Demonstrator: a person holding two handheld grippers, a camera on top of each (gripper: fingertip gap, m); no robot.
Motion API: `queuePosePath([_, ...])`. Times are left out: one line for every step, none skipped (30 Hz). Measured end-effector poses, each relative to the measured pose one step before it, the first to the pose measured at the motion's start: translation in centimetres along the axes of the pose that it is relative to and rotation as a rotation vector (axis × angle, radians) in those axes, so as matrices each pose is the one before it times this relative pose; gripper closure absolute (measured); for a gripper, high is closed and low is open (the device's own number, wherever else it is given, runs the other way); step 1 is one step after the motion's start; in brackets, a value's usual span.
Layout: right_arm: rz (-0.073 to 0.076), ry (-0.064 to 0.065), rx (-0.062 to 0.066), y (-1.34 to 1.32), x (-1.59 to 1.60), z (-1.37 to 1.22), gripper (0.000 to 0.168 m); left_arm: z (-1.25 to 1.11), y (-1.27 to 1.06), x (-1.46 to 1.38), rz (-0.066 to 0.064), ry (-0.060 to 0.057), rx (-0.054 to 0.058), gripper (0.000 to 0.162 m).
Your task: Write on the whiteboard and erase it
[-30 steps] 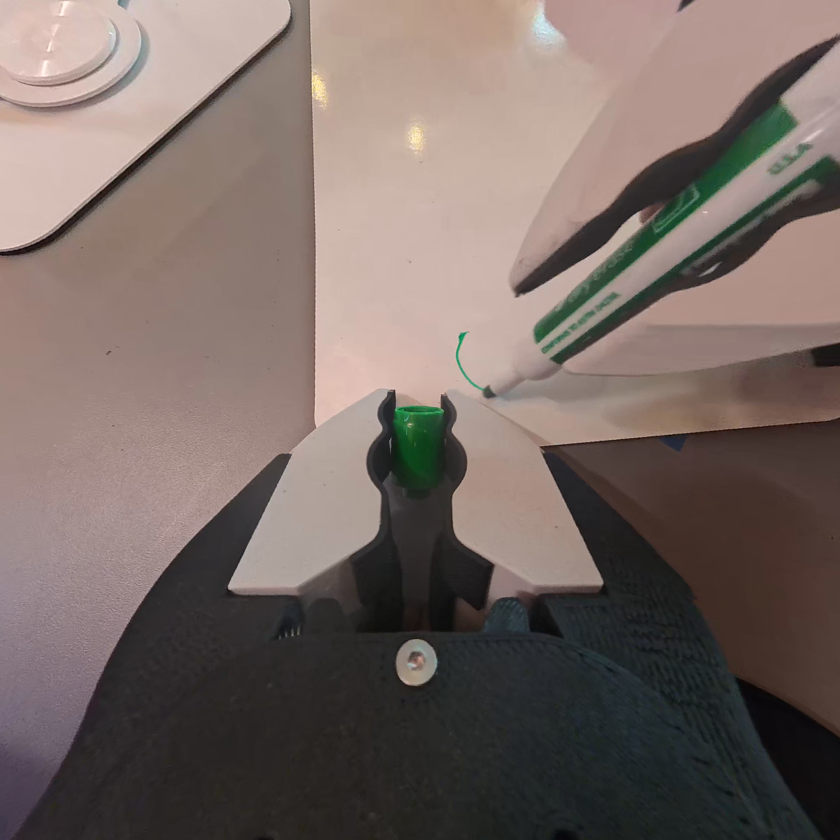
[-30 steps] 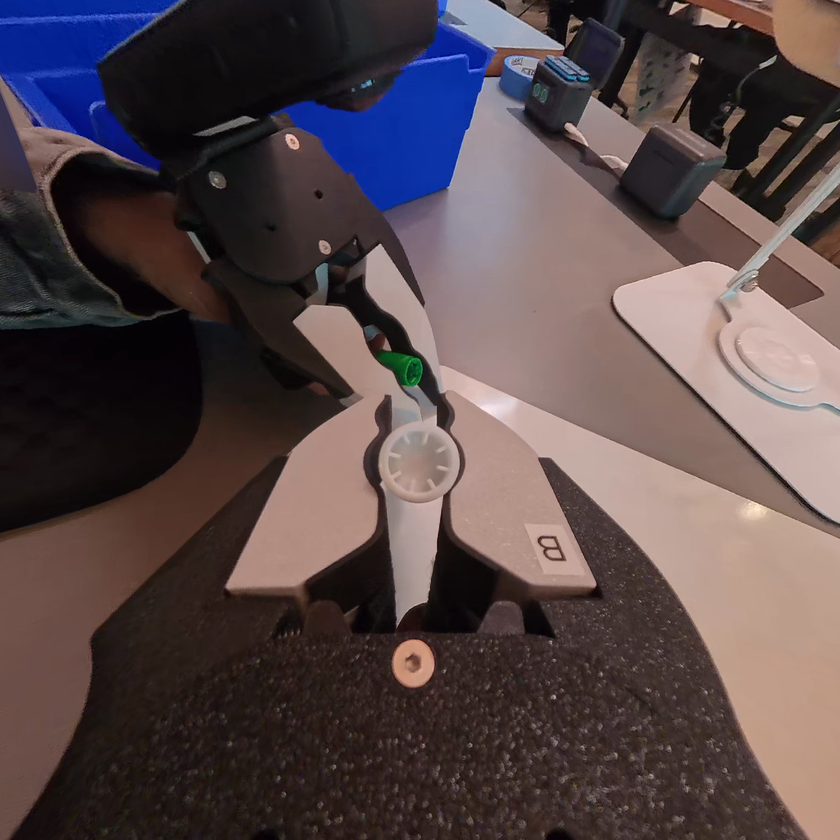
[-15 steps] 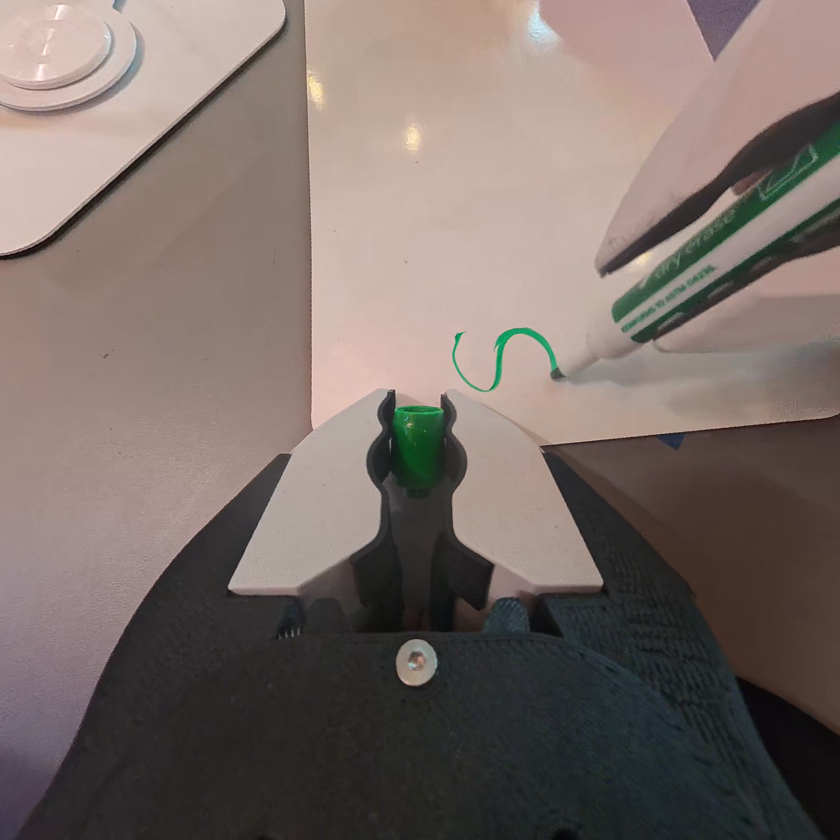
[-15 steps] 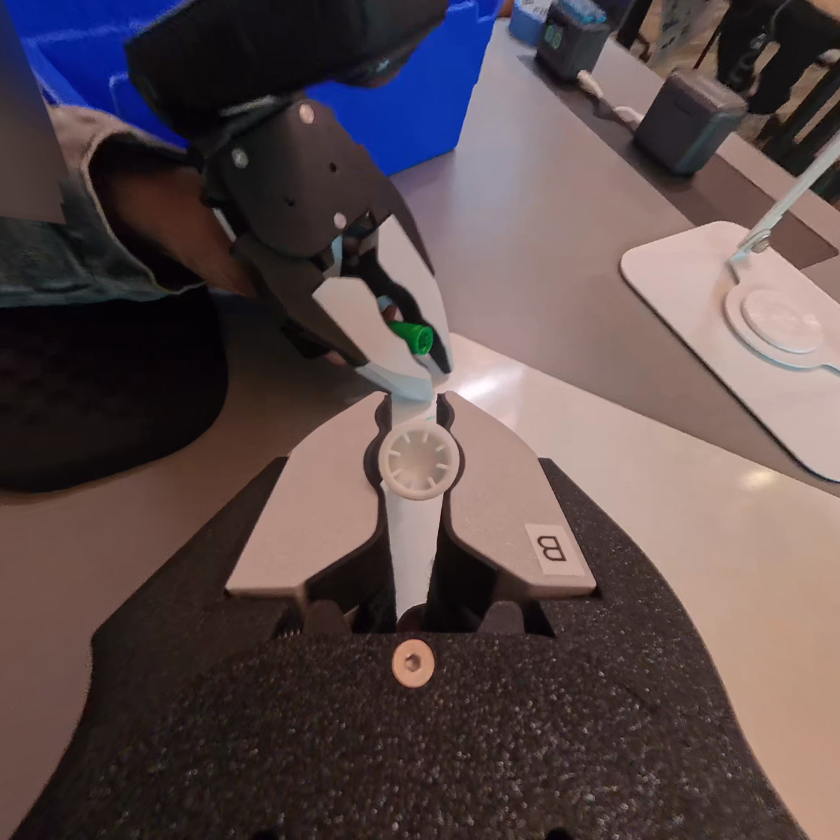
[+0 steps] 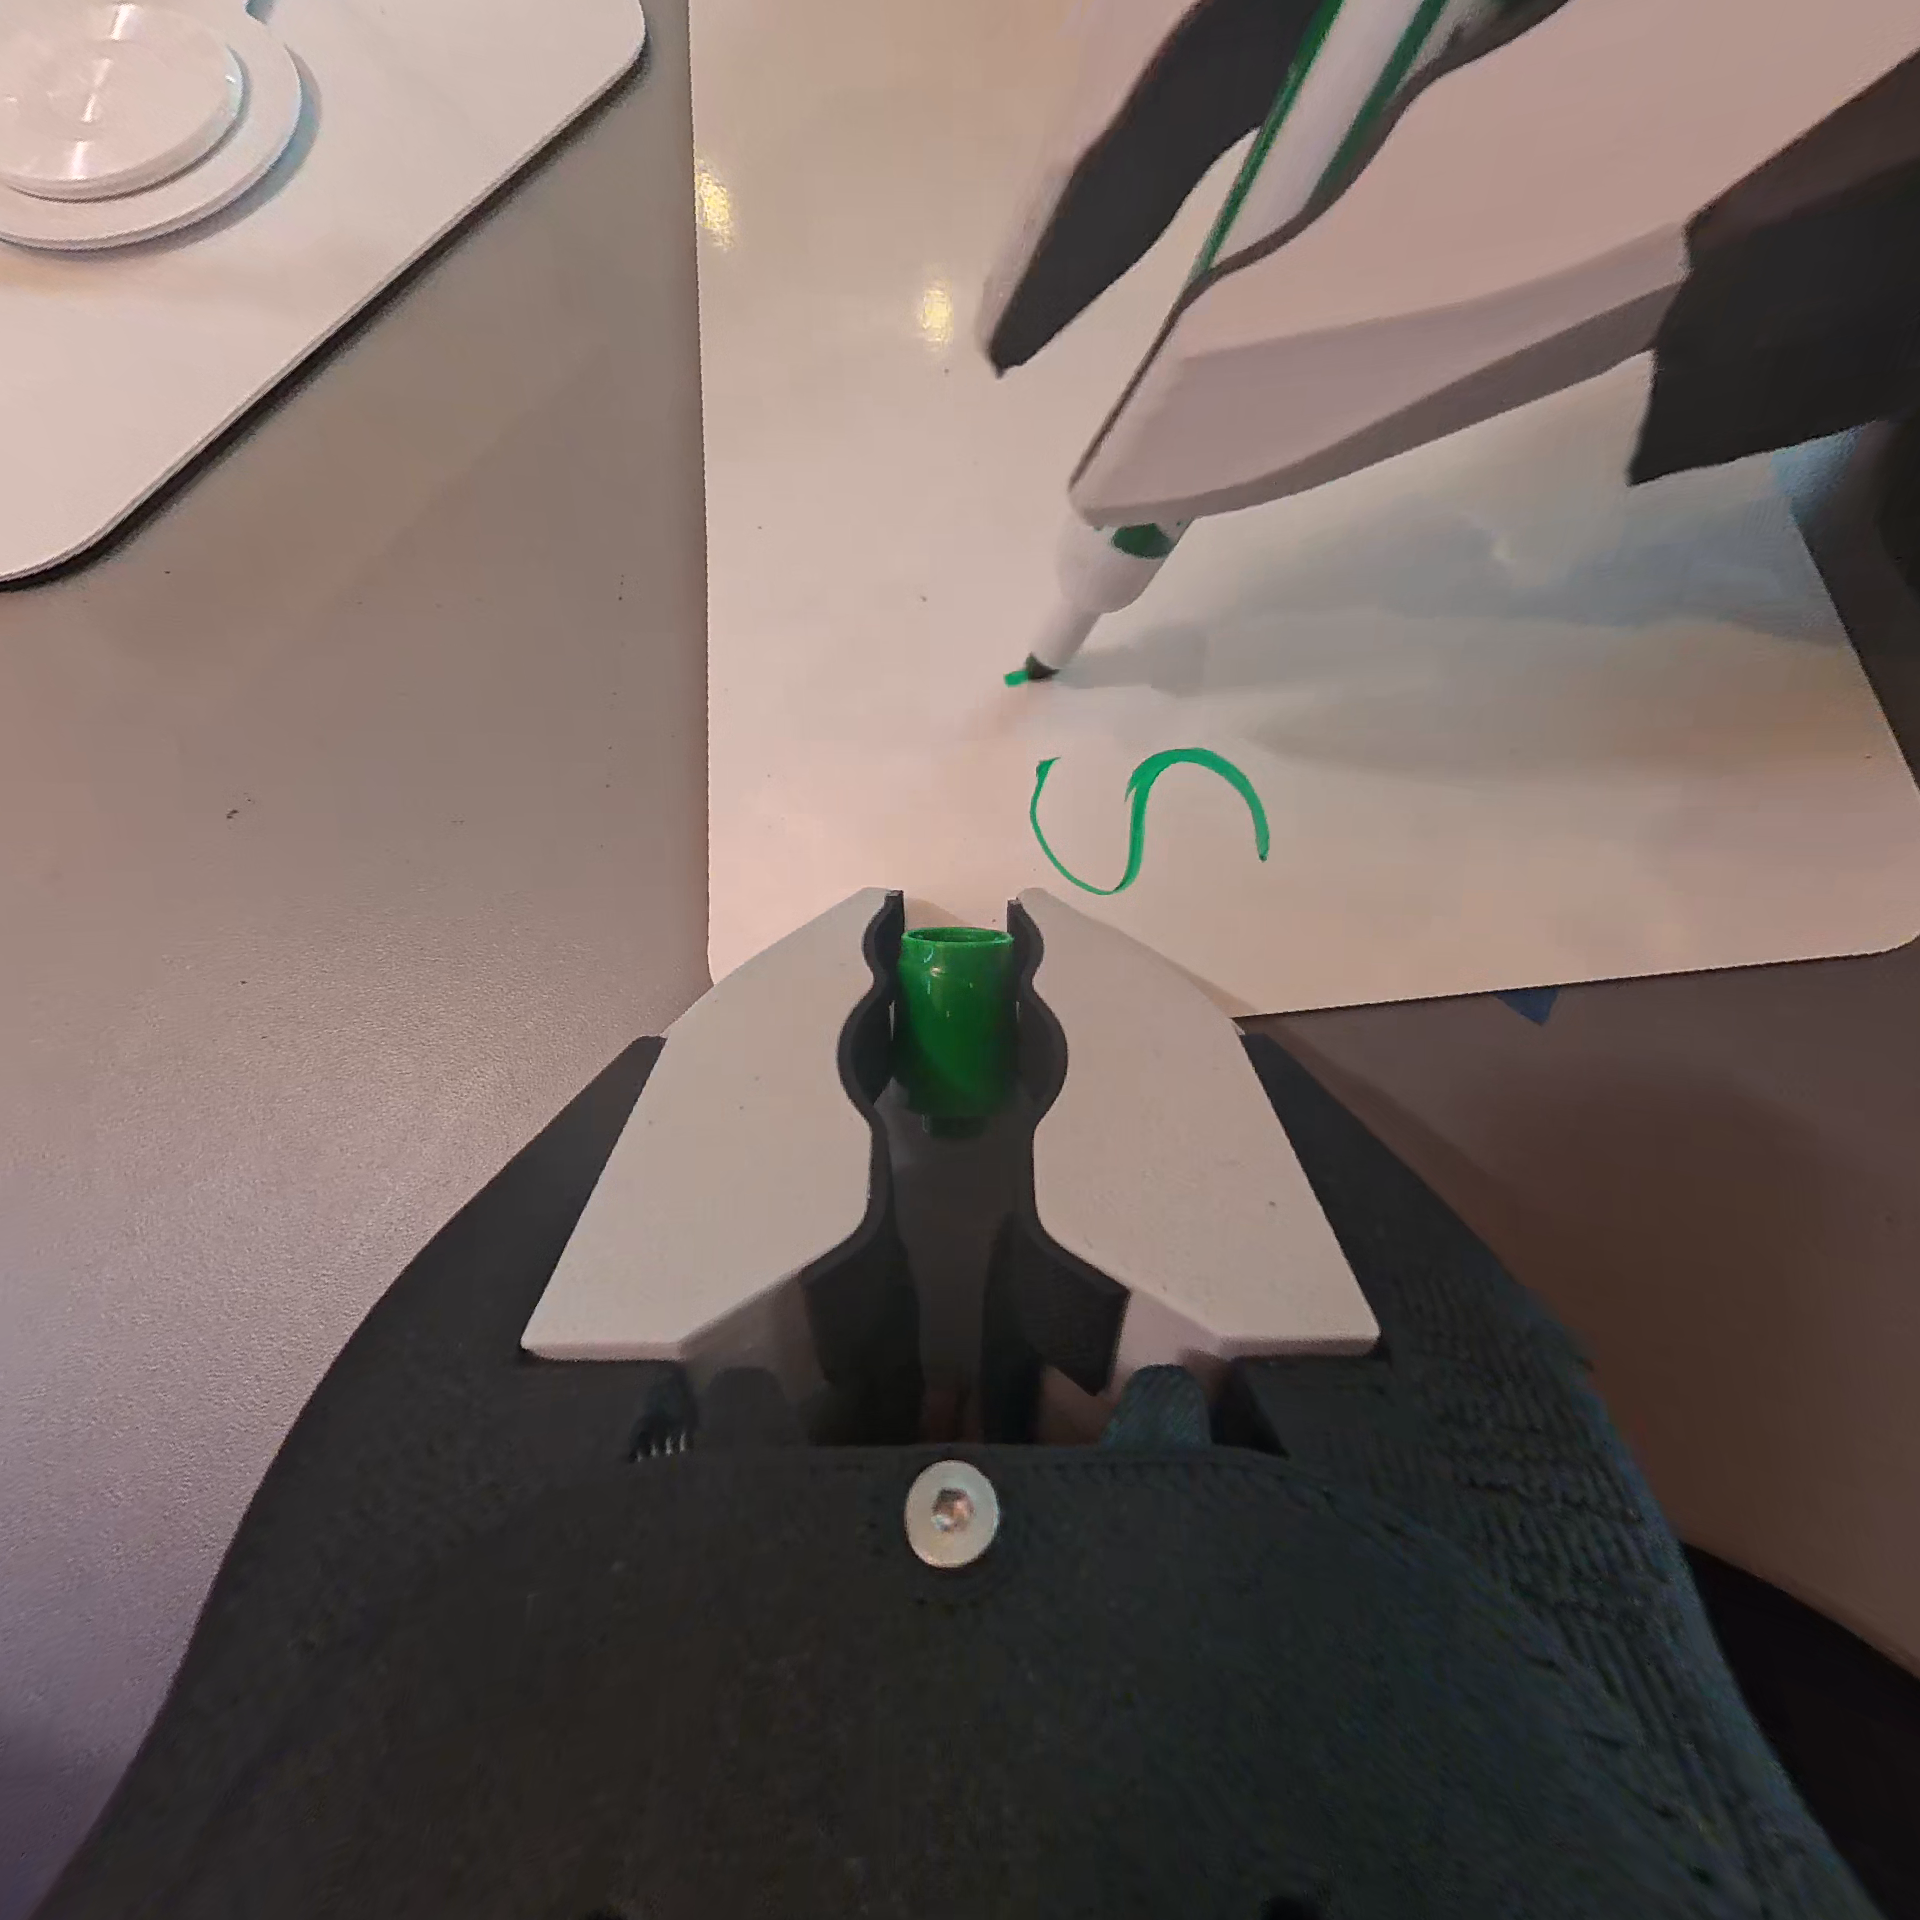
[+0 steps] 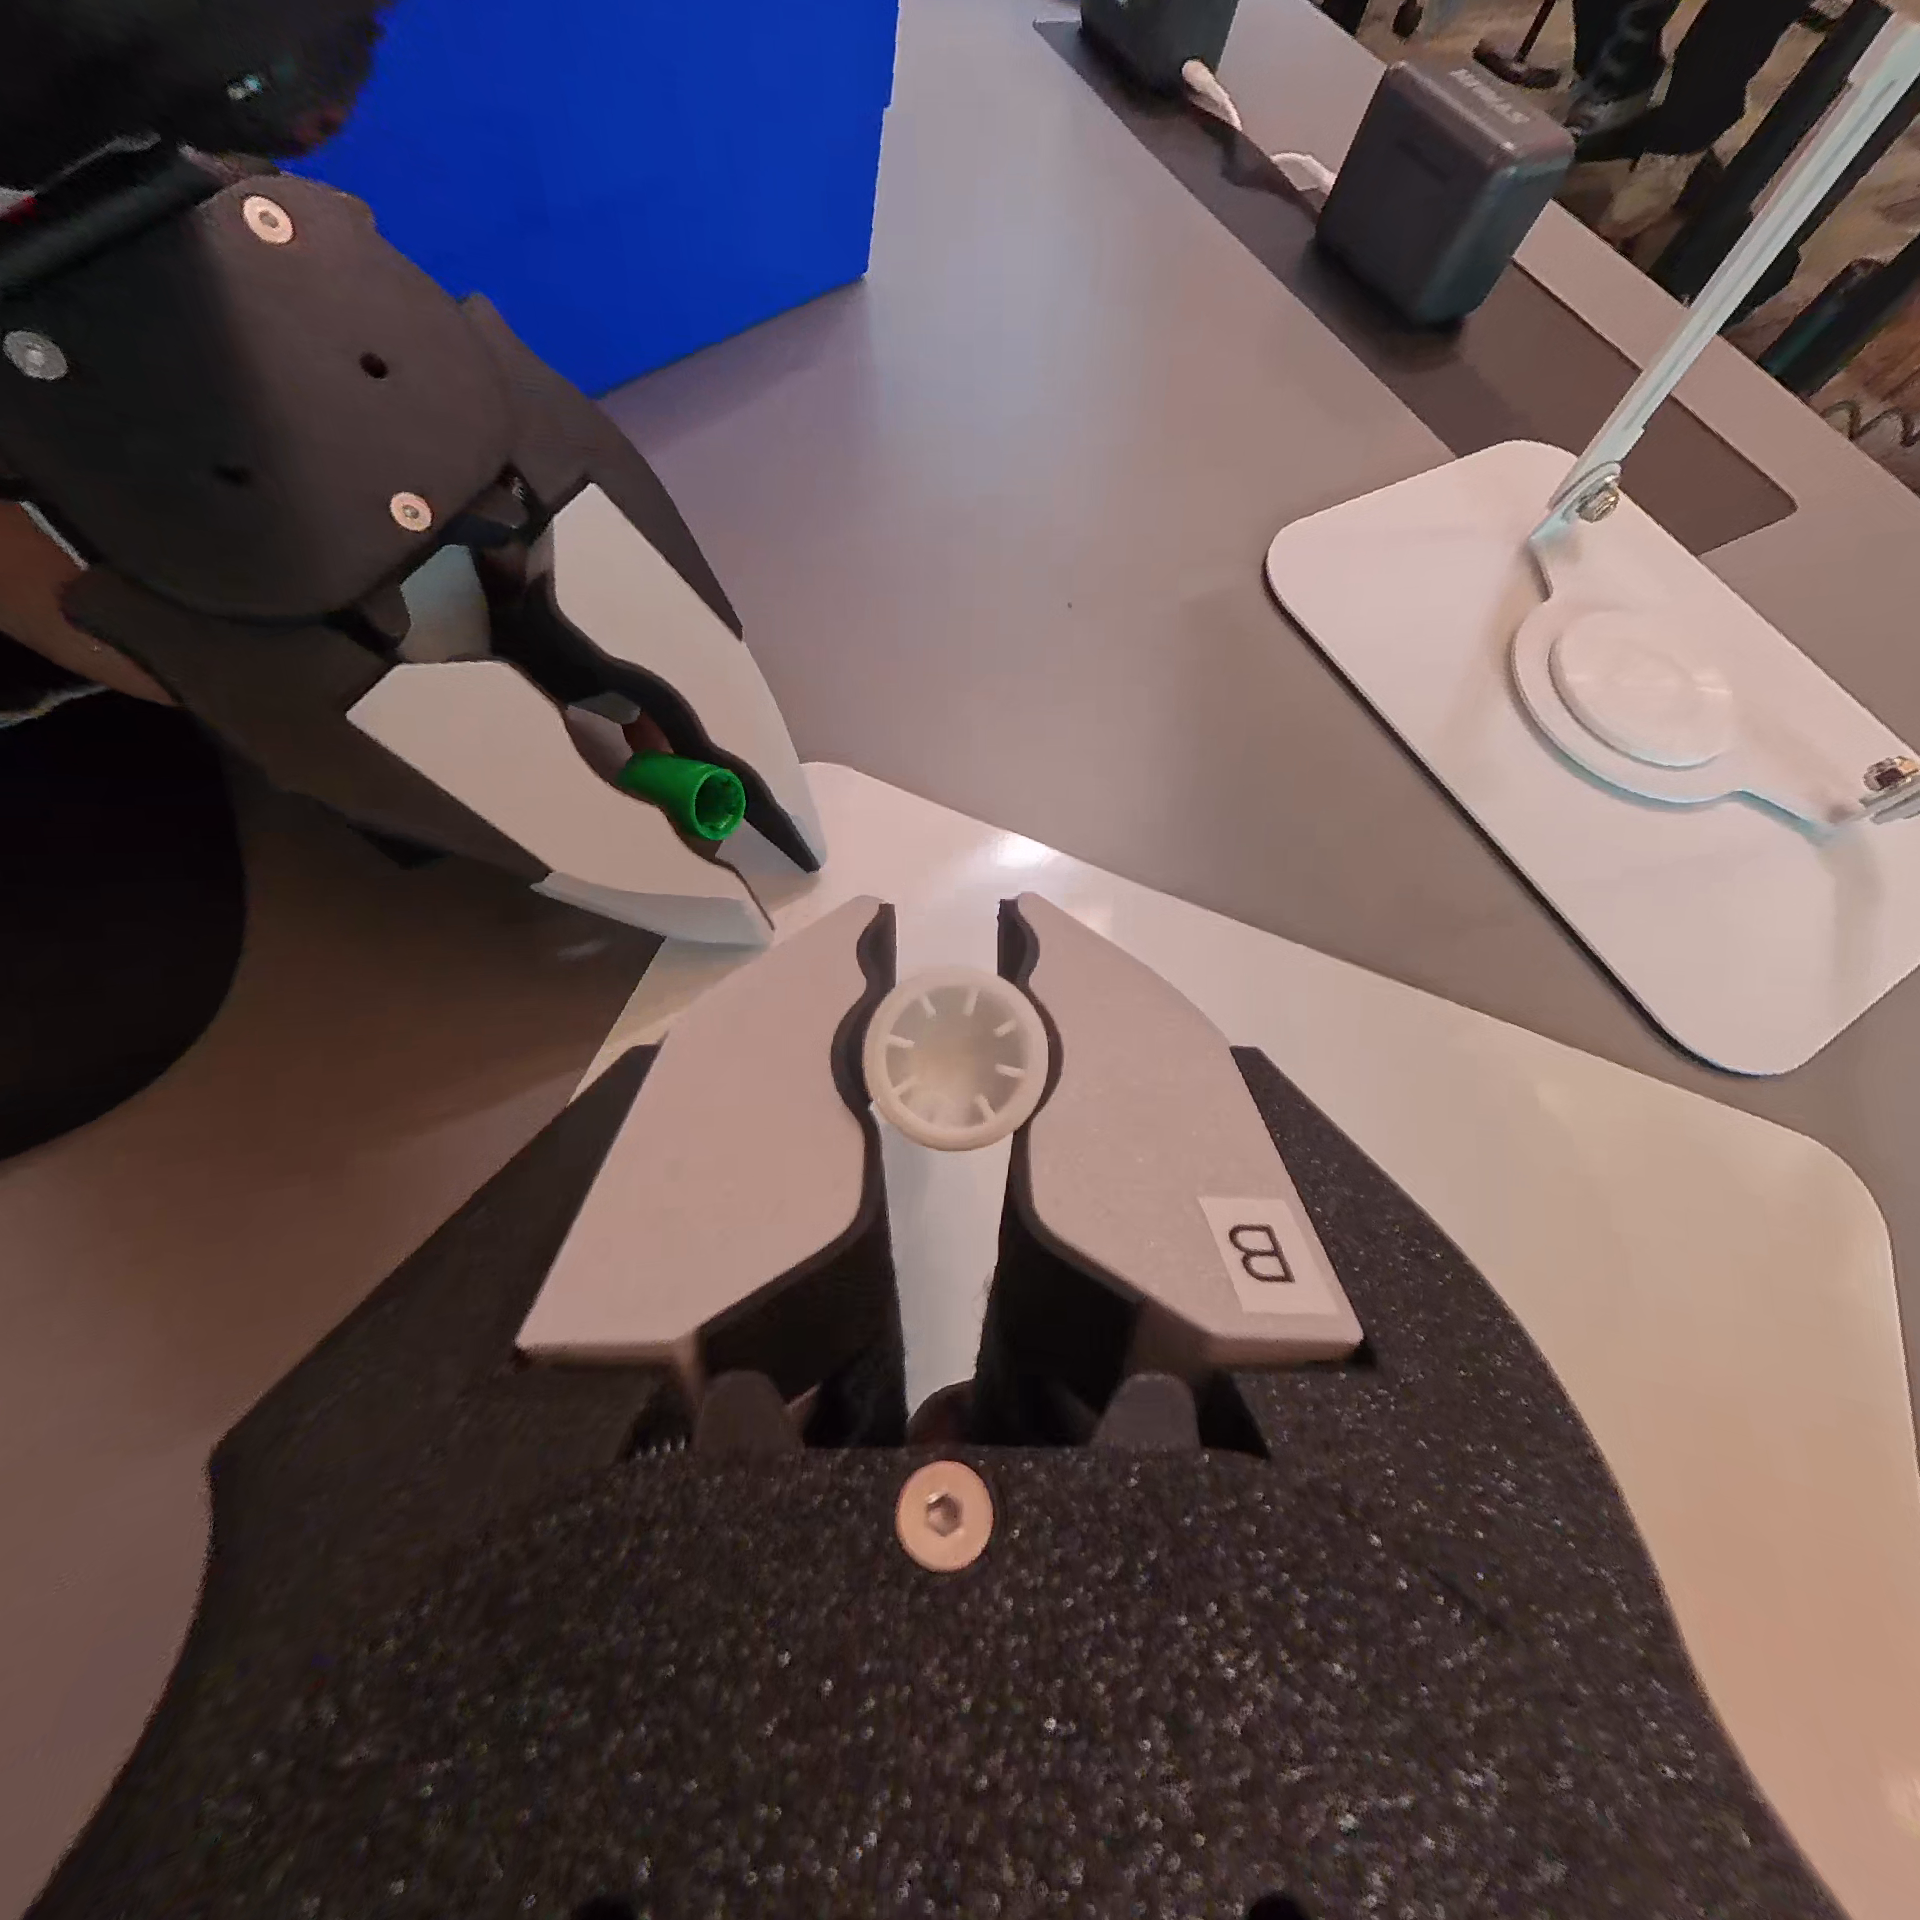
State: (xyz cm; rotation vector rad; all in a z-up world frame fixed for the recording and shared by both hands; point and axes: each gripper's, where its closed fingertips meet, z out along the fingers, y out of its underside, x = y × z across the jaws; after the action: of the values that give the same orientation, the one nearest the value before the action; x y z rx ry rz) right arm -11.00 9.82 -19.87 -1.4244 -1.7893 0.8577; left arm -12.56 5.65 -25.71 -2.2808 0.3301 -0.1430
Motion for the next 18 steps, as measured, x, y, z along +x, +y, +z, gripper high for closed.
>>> queuePosePath([-0.0003,-0.0015,-0.0113,0.237,-0.115,-0.329,0.148,0.022,0.008,0.002,0.0002,-0.0002,-0.0001,0.142])
queuePosePath([0.0013,-0.0005,-0.0115,0.278,-0.136,-0.387,0.148,0.008,-0.008,-0.006,0.0002,-0.0001,0.0001,0.142])
queuePosePath([0.002,0.0006,-0.0116,0.299,-0.131,-0.41,0.148,-0.012,-0.029,0.012,-0.0004,0.0002,-0.0001,0.142])
queuePosePath([0.0009,0.0007,-0.0099,0.265,-0.125,-0.357,0.148,-0.023,0.008,0.008,0.0,0.0002,-0.0002,0.142])
queuePosePath([-0.0008,0.0007,-0.0073,0.196,-0.111,-0.266,0.148,-0.004,0.017,-0.022,0.0003,-0.0003,0.0,0.142])
queuePosePath([-0.0024,0.0005,-0.003,0.057,-0.059,-0.129,0.148,-0.002,0.001,-0.02,0.0007,-0.0004,0.0001,0.142])
queuePosePath([-0.0019,-0.0025,0.0106,-0.196,-0.056,-0.022,0.148,0.012,0.003,0.034,0.0016,0.0013,-0.0001,0.142])
queuePosePath([0.0029,0.0016,0.0286,-0.501,0.066,0.06,0.148,-0.013,-0.002,0.055,0.0017,-0.0006,0.0,0.142])
queuePosePath([0.0035,0.0018,0.0214,-0.502,0.113,0.176,0.148,0.015,-0.003,0.01,0.0011,-0.0008,0.0004,0.142])
queuePosePath([-0.0048,0.0043,0.0145,-0.444,0.149,0.265,0.148,0.027,-0.011,-0.01,-0.0004,0.0004,0.0001,0.142])
queuePosePath([-0.0079,-0.0017,0.0109,-0.377,0.036,0.337,0.148,-0.001,0.014,-0.018,-0.0012,0.0009,0.0001,0.142])
queuePosePath([-0.0001,-0.0141,0.0033,-0.191,-0.095,0.377,0.148,0.02,0.009,0.007,-0.0007,0.0004,-0.0001,0.142])
queuePosePath([0.0038,-0.0127,0.0036,-0.116,-0.104,0.367,0.148,-0.026,0.01,0.017,0.0001,0.0,0.0,0.142])
queuePosePath([0.003,-0.0101,0.0017,-0.038,-0.083,0.341,0.148,0.017,-0.015,-0.032,0.0002,-0.0003,0.0,0.142])
queuePosePath([0.0018,-0.0059,-0.0021,0.058,-0.055,0.23,0.148,0.01,-0.009,-0.022,-0.0001,0.0002,0.0,0.142])
queuePosePath([0.0016,-0.004,0.0009,0.03,-0.029,0.176,0.148,0.015,0.014,0.023,-0.0007,0.0007,-0.0001,0.142])
queuePosePath([0.0027,-0.0043,-0.0003,0.036,-0.034,0.125,0.149,0.009,-0.008,0.019,-0.0006,0.0006,0.0,0.142])
queuePosePath([0.0009,0.0003,-0.0068,0.146,0.037,0.094,0.148,-0.009,0.007,-0.006,0.0,0.0,0.0001,0.142])
